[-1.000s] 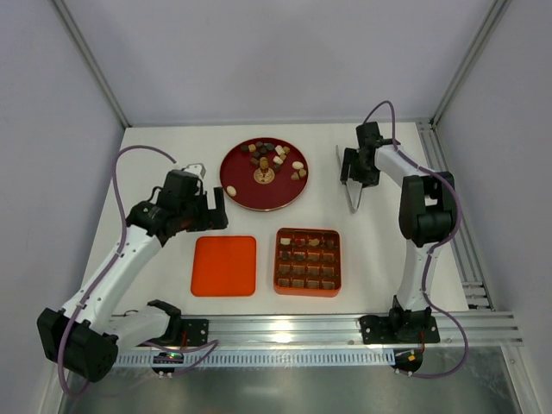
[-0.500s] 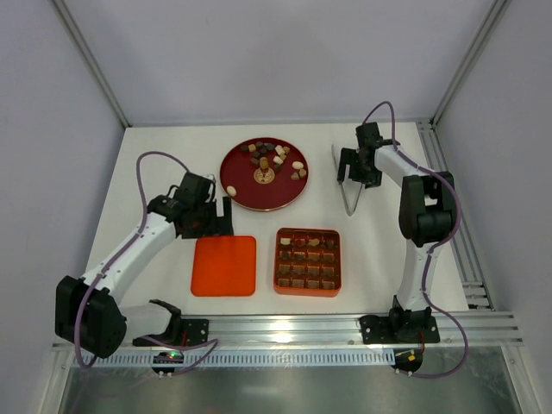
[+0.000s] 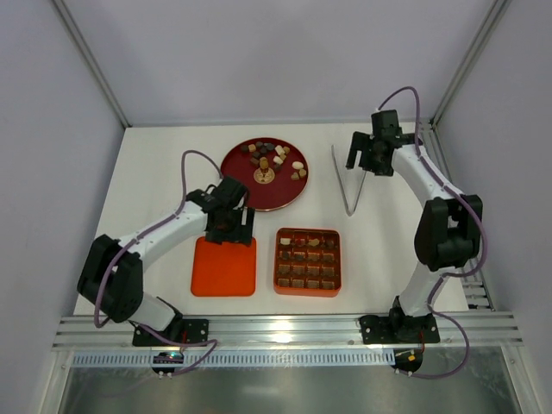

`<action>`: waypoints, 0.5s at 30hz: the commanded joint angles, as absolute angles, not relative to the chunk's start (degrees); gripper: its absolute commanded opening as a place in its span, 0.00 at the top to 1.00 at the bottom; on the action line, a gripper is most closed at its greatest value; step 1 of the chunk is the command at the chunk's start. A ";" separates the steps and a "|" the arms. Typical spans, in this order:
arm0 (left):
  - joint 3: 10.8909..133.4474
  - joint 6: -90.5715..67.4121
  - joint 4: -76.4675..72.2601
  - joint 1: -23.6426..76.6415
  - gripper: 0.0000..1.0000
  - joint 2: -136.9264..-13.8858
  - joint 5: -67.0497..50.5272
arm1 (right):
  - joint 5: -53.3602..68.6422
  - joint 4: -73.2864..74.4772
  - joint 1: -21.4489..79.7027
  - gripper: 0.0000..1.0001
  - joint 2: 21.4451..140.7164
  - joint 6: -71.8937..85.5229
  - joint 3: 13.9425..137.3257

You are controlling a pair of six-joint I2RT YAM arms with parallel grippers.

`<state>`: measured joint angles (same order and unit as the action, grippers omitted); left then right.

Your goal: Pack the chocolate

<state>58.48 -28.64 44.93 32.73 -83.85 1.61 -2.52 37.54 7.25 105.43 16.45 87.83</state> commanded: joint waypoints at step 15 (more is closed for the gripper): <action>68.29 -40.78 42.71 44.47 0.50 -100.97 15.82 | 5.80 33.84 13.97 0.23 74.19 21.71 67.59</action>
<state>66.15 -37.63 43.44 43.53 -99.39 11.33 4.49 35.92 11.94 77.52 20.12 68.64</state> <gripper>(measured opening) 0.523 0.776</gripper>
